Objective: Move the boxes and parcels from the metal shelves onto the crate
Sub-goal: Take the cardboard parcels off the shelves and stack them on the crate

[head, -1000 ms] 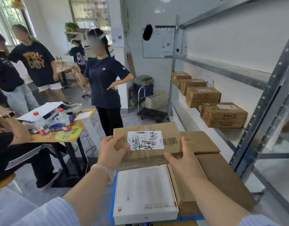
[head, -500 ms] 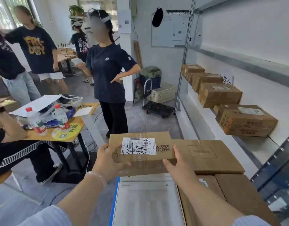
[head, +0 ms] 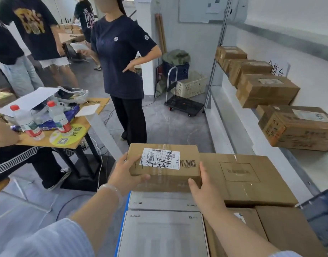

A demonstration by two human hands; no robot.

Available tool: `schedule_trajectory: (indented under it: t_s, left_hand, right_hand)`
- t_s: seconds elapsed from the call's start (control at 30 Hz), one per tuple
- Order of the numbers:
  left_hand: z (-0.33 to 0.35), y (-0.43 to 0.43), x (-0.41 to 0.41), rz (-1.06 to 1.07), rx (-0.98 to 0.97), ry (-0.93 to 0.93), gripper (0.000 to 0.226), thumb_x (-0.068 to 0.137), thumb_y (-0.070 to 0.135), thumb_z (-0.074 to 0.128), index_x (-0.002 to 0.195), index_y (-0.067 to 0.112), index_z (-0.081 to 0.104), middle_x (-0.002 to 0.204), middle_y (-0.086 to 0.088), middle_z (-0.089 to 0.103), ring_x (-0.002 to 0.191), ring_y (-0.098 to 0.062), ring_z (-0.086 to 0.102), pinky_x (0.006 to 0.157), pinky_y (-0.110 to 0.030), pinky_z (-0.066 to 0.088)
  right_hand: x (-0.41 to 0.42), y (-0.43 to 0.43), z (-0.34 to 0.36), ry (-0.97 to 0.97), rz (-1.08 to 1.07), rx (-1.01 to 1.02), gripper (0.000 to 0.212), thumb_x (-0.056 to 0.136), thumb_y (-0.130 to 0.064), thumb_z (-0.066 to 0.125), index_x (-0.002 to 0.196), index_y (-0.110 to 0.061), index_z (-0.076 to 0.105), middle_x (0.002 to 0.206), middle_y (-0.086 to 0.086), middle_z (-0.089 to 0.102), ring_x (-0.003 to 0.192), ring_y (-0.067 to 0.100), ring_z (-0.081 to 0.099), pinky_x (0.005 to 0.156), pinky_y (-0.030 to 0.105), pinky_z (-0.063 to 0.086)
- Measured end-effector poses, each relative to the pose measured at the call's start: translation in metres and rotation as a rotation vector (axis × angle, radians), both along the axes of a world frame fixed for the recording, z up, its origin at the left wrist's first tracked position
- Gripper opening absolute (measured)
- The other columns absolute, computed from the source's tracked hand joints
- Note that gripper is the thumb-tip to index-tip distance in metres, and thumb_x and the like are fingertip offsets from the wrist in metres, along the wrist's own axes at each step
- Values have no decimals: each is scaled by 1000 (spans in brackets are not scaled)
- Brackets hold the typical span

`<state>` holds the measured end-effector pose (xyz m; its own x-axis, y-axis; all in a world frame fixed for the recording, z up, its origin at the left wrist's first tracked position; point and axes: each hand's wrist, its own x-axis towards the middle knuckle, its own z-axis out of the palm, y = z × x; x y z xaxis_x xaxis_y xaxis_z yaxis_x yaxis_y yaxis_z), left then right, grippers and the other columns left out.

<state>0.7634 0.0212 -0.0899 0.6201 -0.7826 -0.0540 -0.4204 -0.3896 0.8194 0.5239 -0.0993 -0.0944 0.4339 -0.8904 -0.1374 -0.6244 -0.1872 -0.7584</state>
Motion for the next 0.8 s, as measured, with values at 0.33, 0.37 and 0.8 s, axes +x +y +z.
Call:
schedule_trajectory:
  t_s: [0.33, 0.37, 0.8]
  left_hand:
    - [-9, 0, 0, -11, 63, -45, 85, 67, 49, 81, 140, 42, 39, 156, 12, 11, 133, -11, 27, 108, -26, 27]
    - [-8, 1, 0, -3, 82, -59, 85, 68, 50, 81, 141, 43, 38, 157, 12, 9, 137, -13, 22, 110, -27, 24]
    - [39, 16, -104, -169, 215, -713, 86, 78, 76, 48, 148, 49, 6, 161, 7, -8, 147, -20, -6, 117, -45, -1]
  right_hand:
    - [-6, -3, -4, 18, 70, -10, 78, 94, -41, 53, 149, -50, -1, 150, -11, 38, 126, 19, 48, 90, 30, 42]
    - [-7, -3, -3, 13, 80, -15, 78, 94, -41, 54, 149, -49, -1, 150, -11, 37, 127, 19, 47, 90, 31, 42]
    - [-62, 42, 42, 264, 172, -419, 94, 81, -69, 55, 149, -47, -6, 160, -14, -12, 146, 12, -3, 117, 37, 15]
